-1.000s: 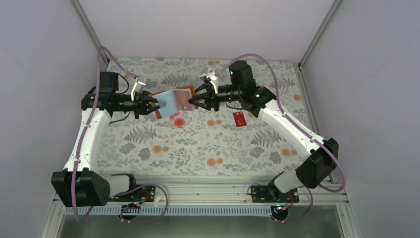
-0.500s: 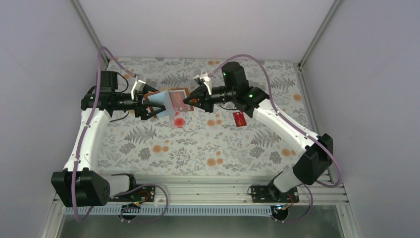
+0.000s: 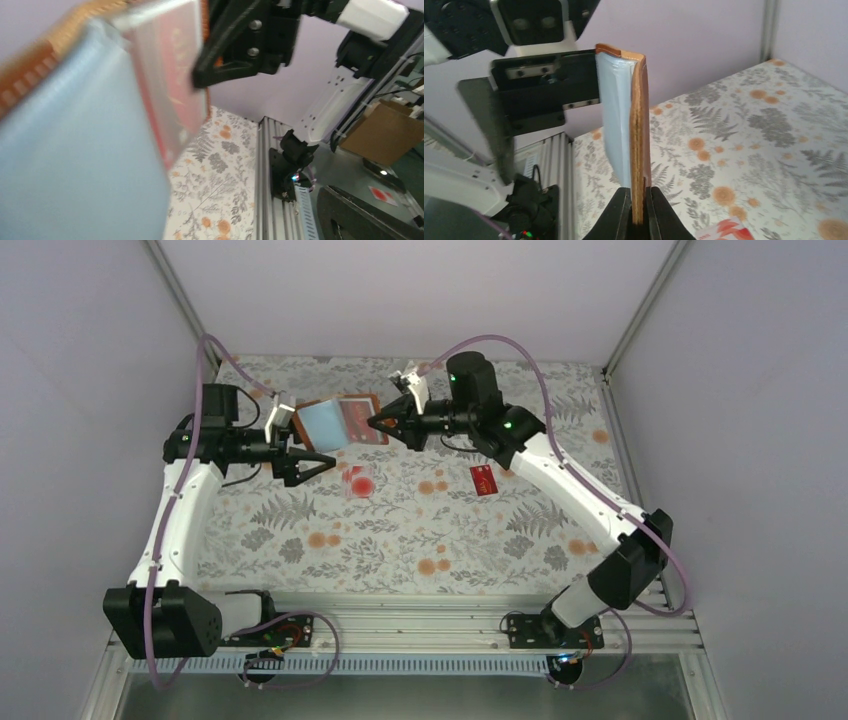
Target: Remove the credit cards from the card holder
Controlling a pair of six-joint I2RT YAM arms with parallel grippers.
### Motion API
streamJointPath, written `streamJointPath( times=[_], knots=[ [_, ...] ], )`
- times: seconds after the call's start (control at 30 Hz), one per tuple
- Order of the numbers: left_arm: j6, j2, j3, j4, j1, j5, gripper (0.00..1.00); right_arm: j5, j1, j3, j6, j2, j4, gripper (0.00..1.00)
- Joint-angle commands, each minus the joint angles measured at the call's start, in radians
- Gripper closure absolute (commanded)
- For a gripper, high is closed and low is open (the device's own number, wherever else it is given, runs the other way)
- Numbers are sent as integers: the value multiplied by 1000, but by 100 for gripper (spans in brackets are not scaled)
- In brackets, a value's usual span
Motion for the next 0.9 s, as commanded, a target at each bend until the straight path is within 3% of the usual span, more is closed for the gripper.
streamJointPath(
  times=[0.0,0.07,0.1,0.17,0.23,0.27,0.33,0.43,0.5,0.6,0.7,0.77,0.87],
  knots=[
    [-139,-17,-31,151,-2,-107,0,-112,51,35,-55,16,7,96],
    [-182,-16,-42,186,-3,-162,2,-151,53,23,-69,3,15,96],
    [-187,-14,-42,189,-3,-171,11,-163,53,17,-79,-5,15,96],
    [-189,-13,-40,188,-2,-163,43,-174,52,5,-95,-23,13,96],
    [-182,-14,-35,184,-2,-148,83,-169,46,-9,-108,-36,8,96],
    [-179,-14,-36,178,-2,-143,96,-168,40,-16,-108,-41,6,96],
    [-166,-14,-38,167,-2,-129,98,-163,25,-27,-103,-45,-1,96],
    [-189,-18,-35,170,0,-133,98,-88,-4,-29,-87,-57,-34,67],
    [-236,-18,-36,196,0,-191,98,-95,-29,-46,-91,-93,-31,59],
    [-276,-15,-41,228,-1,-304,98,-215,-39,-103,-130,-188,32,49],
    [-281,-14,-43,236,0,-314,98,-414,-35,-146,-146,-220,85,33],
    [-281,-15,-41,236,0,-317,98,-442,-14,-139,-129,-187,88,29],
    [-284,-19,-41,235,0,-333,98,-354,27,-141,-62,-143,131,32]
  ],
)
